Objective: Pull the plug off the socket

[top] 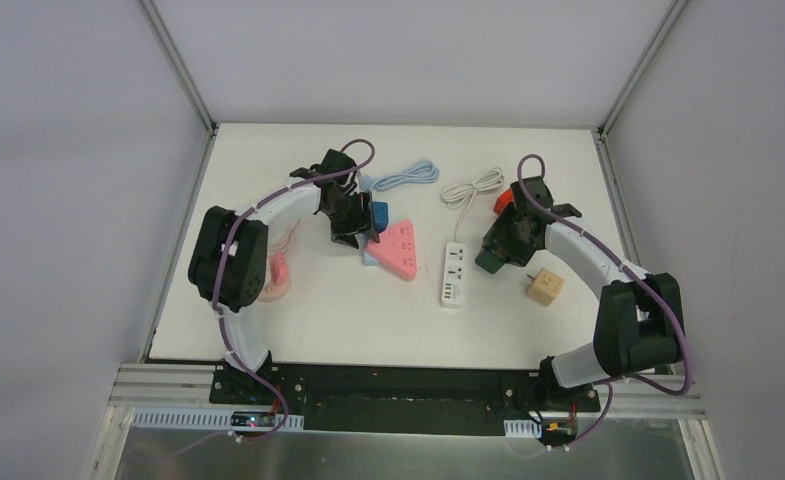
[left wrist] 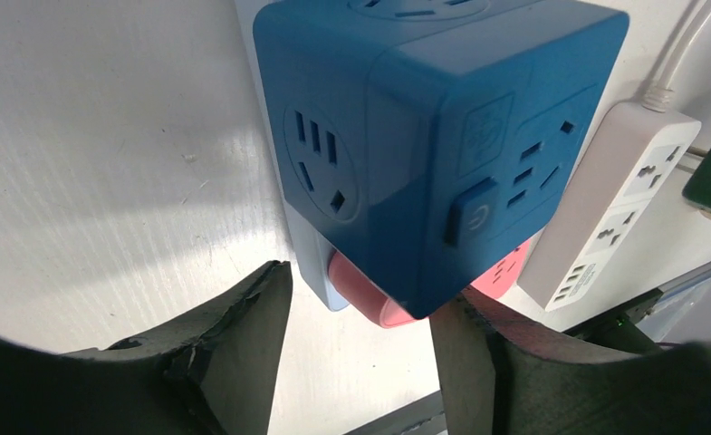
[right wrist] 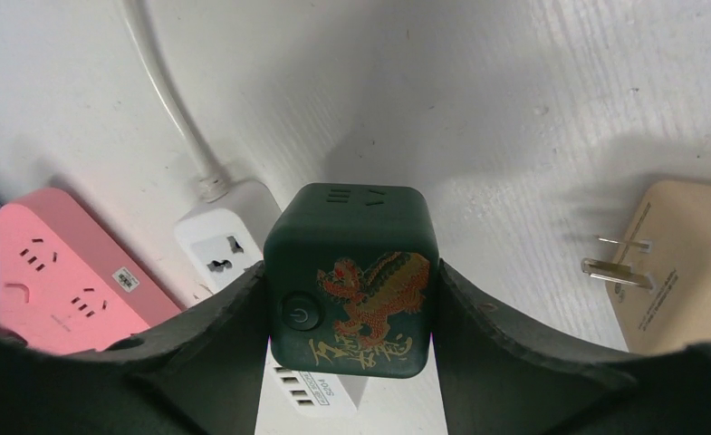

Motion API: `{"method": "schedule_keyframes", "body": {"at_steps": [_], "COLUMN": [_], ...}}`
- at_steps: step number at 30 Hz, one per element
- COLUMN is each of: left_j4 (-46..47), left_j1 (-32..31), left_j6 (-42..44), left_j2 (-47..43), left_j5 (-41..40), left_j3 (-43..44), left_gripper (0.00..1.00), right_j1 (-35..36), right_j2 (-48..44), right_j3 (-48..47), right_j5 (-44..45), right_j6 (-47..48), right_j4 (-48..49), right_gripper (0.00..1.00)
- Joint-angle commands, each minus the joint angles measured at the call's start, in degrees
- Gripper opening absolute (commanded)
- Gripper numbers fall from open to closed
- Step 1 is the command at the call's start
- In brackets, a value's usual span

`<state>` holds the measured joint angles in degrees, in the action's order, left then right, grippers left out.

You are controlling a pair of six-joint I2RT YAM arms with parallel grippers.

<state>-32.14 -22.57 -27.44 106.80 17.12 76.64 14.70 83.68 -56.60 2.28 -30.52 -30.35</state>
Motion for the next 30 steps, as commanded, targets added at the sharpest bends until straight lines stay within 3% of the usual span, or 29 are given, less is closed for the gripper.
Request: {"method": "schedule_keyframes", "body": {"at_steps": [1,4,6,12,23,30], "left_j4": [-1.22,-0.29,0.12,0.93,2.12,3.86], "left_j1": [-0.46,-0.46,-0.46,-0.46,-0.46,-0.46], "left_j6": [1.60,1.60,1.68,2.08,2.04,1.37], "left_j2": [-0.40,-0.67,-0.80,-1.08,-2.77,-4.96], "left_j5": [-6.49,-6.48,-6.29,-6.13,-8.14,-8.49], "left_j3": [-3.04,-3.08,-3.01,-2.82,-3.34,-4.07], "left_gripper": [0.58,0.60,0.62,0.65,0.69,0.70], "right_j1": [-0.23,-0.22,-0.26,-0.23,0.83,7.75], "right_j2": [-1.19,-0.87,-1.13,-1.45,-0.86,4.73], "right_j3": [0.27,-0.16,-0.37,-3.78,-13.40,-17.66], "right_j5": [-3.48,-2.69,-2.64,0.29,3.49,-7.89], "right_j6": [-1.67,-1.70,-1.52,0.10,3.15,7.65], "right_j4": [1.78,0.91,0.88,0.50,0.39,9.07], "right_gripper": [0.33,0.55,0.64,0.80,0.87,0.87]}}
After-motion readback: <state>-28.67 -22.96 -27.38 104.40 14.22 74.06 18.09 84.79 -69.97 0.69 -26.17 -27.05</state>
